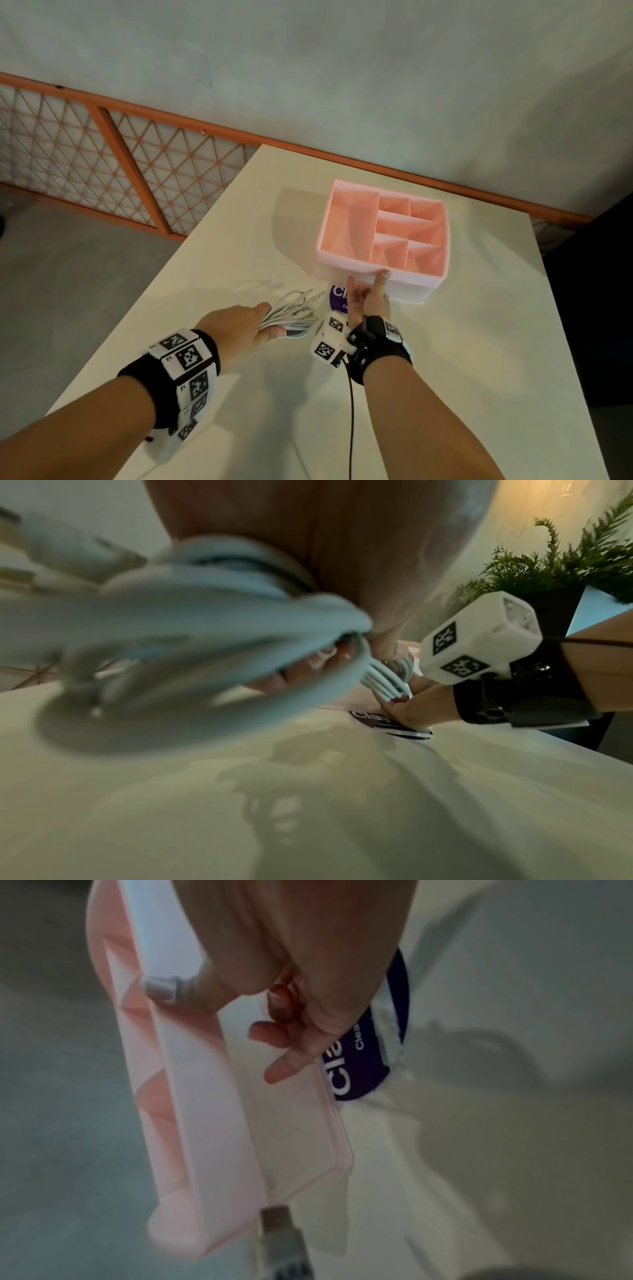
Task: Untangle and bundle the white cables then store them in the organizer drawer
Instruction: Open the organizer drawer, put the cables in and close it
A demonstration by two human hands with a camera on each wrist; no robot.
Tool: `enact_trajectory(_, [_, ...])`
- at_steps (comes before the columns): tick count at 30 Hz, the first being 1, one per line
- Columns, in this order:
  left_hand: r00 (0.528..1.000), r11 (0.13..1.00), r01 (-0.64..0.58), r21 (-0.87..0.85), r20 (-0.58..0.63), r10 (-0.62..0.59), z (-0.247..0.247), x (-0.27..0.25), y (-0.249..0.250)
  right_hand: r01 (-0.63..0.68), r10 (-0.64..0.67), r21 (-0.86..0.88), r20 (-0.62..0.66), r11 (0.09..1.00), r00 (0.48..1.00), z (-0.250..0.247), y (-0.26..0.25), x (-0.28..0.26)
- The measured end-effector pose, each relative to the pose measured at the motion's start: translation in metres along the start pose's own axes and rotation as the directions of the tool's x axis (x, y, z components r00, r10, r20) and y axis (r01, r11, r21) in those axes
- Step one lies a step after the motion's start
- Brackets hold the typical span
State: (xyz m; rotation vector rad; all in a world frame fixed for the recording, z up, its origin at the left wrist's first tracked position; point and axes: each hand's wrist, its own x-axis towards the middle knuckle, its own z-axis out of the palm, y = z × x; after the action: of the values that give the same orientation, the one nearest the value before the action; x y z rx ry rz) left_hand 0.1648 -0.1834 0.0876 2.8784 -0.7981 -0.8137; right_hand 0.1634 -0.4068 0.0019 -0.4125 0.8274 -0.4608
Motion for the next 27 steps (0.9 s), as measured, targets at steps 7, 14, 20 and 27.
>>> enact_trajectory(7, [1.000, 0.999, 0.025, -0.044, 0.009, -0.024, 0.008, 0.001, 0.001, 0.033, -0.031, 0.106, -0.024, 0.994, 0.999, 0.003, 0.007, -0.004])
enact_trajectory(14, [1.000, 0.994, 0.009, -0.106, -0.022, -0.011, 0.015, 0.006, 0.003, 0.067, -0.065, 0.036, -0.049, 0.997, 0.997, 0.003, 0.011, -0.003])
enact_trajectory(20, [0.997, 0.986, -0.019, -0.163, -0.081, 0.006, 0.007, 0.008, 0.006, -0.019, 0.018, -0.035, -0.041, 0.999, 0.999, -0.010, 0.007, -0.008])
enact_trajectory(27, [0.991, 0.965, -0.087, -0.247, -0.119, 0.059, -0.009, 0.009, 0.007, -0.135, 0.133, -0.154, -0.024, 0.979, 0.991, -0.024, 0.000, -0.049])
